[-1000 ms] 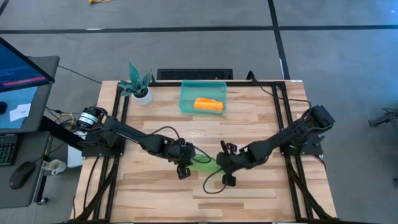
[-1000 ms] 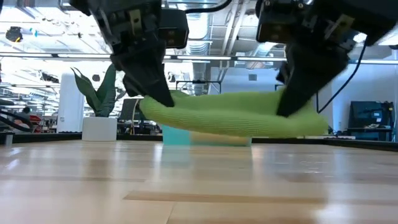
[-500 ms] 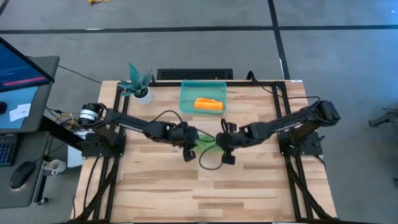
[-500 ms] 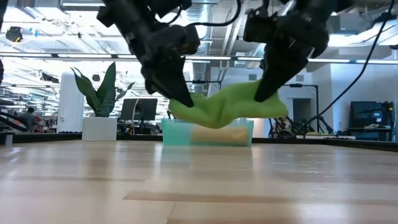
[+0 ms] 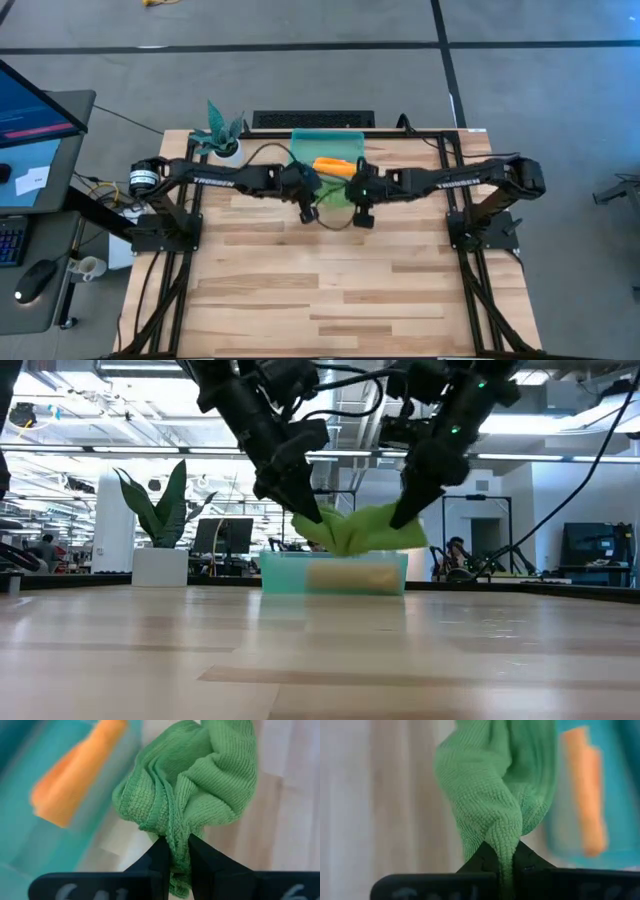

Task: Roll microfiber towels into tight, uniform cylinder then place into a basket
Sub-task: Put the rolled green microfiber cloth into the blue bin

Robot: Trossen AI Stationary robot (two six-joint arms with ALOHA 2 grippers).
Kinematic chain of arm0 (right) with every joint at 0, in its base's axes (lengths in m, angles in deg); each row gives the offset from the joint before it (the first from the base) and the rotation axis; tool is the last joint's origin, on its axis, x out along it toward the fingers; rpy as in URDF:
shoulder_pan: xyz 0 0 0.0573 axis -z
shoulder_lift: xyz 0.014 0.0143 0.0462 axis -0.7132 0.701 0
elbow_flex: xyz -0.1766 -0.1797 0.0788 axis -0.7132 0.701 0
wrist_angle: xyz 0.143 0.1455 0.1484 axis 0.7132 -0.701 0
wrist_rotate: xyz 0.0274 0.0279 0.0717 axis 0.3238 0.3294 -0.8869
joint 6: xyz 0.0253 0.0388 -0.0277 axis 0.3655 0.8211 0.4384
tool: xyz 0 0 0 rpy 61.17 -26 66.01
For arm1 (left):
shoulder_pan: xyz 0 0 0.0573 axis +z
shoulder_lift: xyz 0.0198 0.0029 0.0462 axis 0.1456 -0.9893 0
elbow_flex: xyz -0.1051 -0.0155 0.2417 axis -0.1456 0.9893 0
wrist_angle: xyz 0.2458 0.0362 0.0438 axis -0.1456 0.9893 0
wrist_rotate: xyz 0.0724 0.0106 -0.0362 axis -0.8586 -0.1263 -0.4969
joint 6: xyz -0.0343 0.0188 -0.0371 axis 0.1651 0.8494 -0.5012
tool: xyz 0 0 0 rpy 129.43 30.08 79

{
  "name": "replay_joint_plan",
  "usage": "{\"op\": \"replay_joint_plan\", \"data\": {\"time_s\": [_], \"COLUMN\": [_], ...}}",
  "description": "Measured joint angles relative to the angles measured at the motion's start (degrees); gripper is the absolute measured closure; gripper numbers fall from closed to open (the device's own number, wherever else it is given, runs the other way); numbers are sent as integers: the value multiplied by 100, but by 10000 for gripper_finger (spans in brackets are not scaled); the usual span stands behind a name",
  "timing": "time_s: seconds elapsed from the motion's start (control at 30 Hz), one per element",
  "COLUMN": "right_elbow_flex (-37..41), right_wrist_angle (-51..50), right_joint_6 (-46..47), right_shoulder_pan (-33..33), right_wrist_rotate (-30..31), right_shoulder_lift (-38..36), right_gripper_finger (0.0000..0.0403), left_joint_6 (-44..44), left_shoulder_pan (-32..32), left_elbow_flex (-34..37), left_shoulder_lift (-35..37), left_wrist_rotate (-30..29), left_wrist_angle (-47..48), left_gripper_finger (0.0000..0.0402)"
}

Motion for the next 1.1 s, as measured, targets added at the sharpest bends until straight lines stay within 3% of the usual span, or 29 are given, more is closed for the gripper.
{"op": "replay_joint_plan", "data": {"time_s": [0.27, 0.53, 0.7, 1.1], "right_elbow_flex": [-161, -352, -714, -1306], "right_wrist_angle": [490, 1143, 1208, 982], "right_joint_6": [-1050, -1826, -2241, -2290], "right_shoulder_pan": [1250, 2412, 2722, 3173], "right_wrist_rotate": [-302, -1071, -1073, -1140], "right_shoulder_lift": [-40, 408, 1016, 1660], "right_gripper_finger": [384, 384, 384, 384], "left_joint_6": [888, 1106, 1304, 1753], "left_shoulder_pan": [1078, 2220, 2508, 2962], "left_elbow_flex": [-134, -163, -172, -159], "left_shoulder_lift": [0, -121, -299, -647], "left_wrist_rotate": [91, 1098, 1240, 1098], "left_wrist_angle": [-101, -866, -973, -1061], "left_gripper_finger": [365, 365, 365, 365]}}
